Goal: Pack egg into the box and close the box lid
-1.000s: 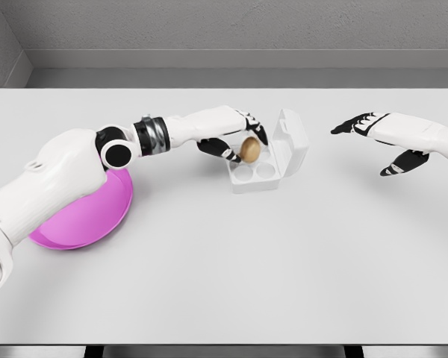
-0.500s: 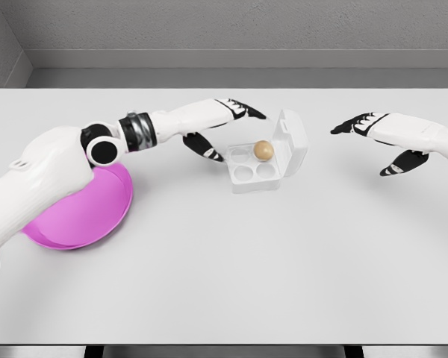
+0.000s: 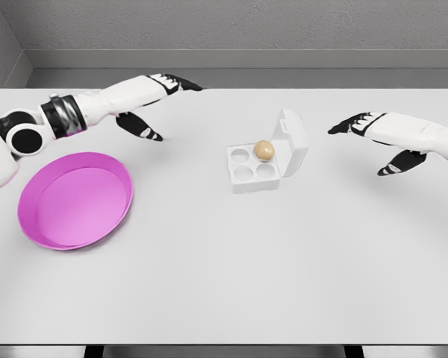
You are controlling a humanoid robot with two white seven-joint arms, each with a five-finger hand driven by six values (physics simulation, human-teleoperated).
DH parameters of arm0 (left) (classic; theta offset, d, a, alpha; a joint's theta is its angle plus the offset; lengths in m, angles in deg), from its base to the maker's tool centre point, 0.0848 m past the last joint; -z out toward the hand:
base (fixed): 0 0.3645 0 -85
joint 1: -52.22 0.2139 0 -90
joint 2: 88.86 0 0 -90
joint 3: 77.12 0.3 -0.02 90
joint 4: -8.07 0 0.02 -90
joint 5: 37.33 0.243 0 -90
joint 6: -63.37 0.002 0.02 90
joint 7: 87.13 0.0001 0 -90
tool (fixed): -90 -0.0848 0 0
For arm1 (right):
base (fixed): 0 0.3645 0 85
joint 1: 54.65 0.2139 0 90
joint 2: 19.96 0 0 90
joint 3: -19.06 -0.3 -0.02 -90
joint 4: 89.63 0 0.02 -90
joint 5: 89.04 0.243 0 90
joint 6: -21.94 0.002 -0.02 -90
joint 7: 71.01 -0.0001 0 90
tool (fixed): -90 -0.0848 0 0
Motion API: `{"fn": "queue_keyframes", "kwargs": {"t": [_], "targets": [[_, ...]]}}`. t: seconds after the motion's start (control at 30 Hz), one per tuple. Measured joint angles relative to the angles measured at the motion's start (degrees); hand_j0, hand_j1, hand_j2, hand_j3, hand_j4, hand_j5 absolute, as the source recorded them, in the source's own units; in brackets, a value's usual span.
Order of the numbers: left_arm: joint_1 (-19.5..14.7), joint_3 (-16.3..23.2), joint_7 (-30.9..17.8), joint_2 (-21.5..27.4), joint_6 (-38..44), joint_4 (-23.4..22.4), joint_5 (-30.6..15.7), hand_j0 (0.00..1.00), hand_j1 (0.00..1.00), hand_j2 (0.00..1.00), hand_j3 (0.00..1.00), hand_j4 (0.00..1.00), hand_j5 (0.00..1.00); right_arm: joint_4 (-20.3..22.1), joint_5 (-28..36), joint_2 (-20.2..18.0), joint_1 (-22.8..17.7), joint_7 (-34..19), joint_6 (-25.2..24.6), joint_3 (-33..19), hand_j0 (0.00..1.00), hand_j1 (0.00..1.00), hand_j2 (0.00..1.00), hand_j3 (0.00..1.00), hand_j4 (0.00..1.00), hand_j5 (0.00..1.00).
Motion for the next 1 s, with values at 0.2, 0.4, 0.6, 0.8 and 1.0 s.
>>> {"fn": "queue_keyframes", "kwargs": {"t": [0.2, 0.4, 0.6, 0.8, 1.0], "targets": [[3.43, -0.51, -0.24, 7.38, 0.00, 4.85, -0.72, 1.00, 1.00, 1.00, 1.00, 1.00, 1.00, 1.90, 0.11, 0.18, -0.71, 0.00, 0.00, 0.10, 1.00, 1.00, 1.00, 1.00, 1.00, 1.00], [5.01, -1.21, -0.20, 11.69, 0.00, 8.19, -1.37, 1.00, 1.00, 1.00, 1.00, 1.00, 1.00, 2.54, 0.18, 1.89, -0.79, 0.00, 0.00, 0.13, 1.00, 1.00, 1.00, 1.00, 1.00, 1.00], [5.89, -1.81, -0.34, 15.48, 0.00, 10.30, -1.92, 1.00, 1.00, 1.00, 1.00, 1.00, 1.00, 3.23, 0.18, 3.52, -0.79, 0.00, 0.00, 0.14, 1.00, 1.00, 1.00, 1.00, 1.00, 1.00], [5.98, -2.03, -0.39, 17.17, 0.00, 10.69, -1.90, 1.00, 1.00, 1.00, 1.00, 1.00, 1.00, 4.21, 0.32, 3.71, -0.71, 0.00, 0.00, 0.08, 1.00, 1.00, 1.00, 1.00, 1.00, 1.00], [6.06, -2.12, -0.34, 19.22, 0.00, 10.99, -2.74, 1.00, 1.00, 1.00, 1.00, 1.00, 1.00, 2.72, 0.39, 3.35, 0.44, 0.00, -0.02, -0.30, 1.00, 1.00, 1.00, 1.00, 1.00, 1.00]]}}
